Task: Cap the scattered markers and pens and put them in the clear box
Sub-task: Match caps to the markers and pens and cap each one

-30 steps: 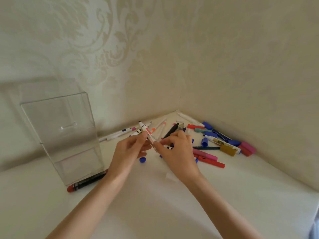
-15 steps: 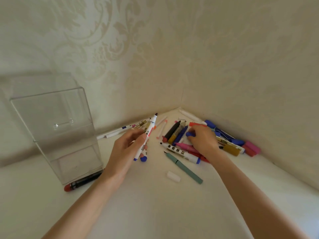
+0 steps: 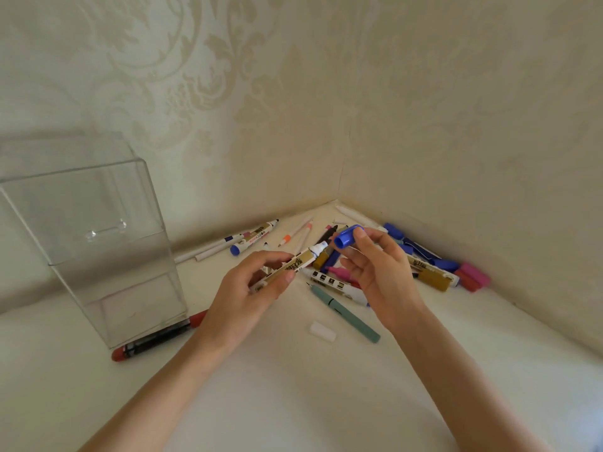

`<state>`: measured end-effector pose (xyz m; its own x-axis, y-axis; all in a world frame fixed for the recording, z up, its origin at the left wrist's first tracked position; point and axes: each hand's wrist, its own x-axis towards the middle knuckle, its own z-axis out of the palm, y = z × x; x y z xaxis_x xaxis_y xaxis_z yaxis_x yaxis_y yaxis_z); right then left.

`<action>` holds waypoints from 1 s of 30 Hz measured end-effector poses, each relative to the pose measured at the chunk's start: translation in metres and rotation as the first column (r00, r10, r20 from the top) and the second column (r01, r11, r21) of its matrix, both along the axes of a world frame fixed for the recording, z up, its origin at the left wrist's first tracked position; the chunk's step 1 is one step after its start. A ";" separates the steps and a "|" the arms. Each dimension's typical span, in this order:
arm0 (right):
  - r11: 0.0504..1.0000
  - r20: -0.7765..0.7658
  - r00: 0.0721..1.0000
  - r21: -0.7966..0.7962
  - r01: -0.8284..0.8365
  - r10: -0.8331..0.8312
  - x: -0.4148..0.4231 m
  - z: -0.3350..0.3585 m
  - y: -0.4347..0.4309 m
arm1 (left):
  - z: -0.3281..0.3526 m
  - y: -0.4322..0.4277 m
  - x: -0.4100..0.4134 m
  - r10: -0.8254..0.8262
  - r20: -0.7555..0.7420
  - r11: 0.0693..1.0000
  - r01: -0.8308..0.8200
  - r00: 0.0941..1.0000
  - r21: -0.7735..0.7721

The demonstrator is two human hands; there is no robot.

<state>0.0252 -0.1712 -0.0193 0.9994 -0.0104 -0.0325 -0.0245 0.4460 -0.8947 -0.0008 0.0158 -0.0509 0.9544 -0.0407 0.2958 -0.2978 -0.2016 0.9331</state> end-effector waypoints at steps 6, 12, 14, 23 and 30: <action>0.996 0.071 0.996 -0.076 -0.053 0.058 -0.002 -0.005 0.010 | -0.002 -0.004 -0.001 -0.016 -0.011 1.000 0.016 1.000 0.009; 0.976 0.187 0.982 -0.215 0.017 0.024 -0.010 -0.010 0.023 | 0.000 -0.004 -0.007 -0.015 0.010 0.997 0.014 1.000 0.082; 0.969 0.209 0.978 -0.240 0.054 -0.003 -0.011 -0.011 0.026 | 0.001 -0.006 -0.011 -0.049 -0.010 0.999 0.049 0.999 0.012; 0.980 0.280 0.960 -0.195 0.034 0.023 -0.018 -0.005 0.034 | 0.012 -0.009 -0.025 -0.147 -0.142 0.947 0.097 0.979 -0.306; 0.723 0.281 0.958 -0.675 0.150 0.064 -0.014 0.002 0.010 | 0.004 0.018 -0.046 0.154 0.047 0.951 -0.161 0.987 0.263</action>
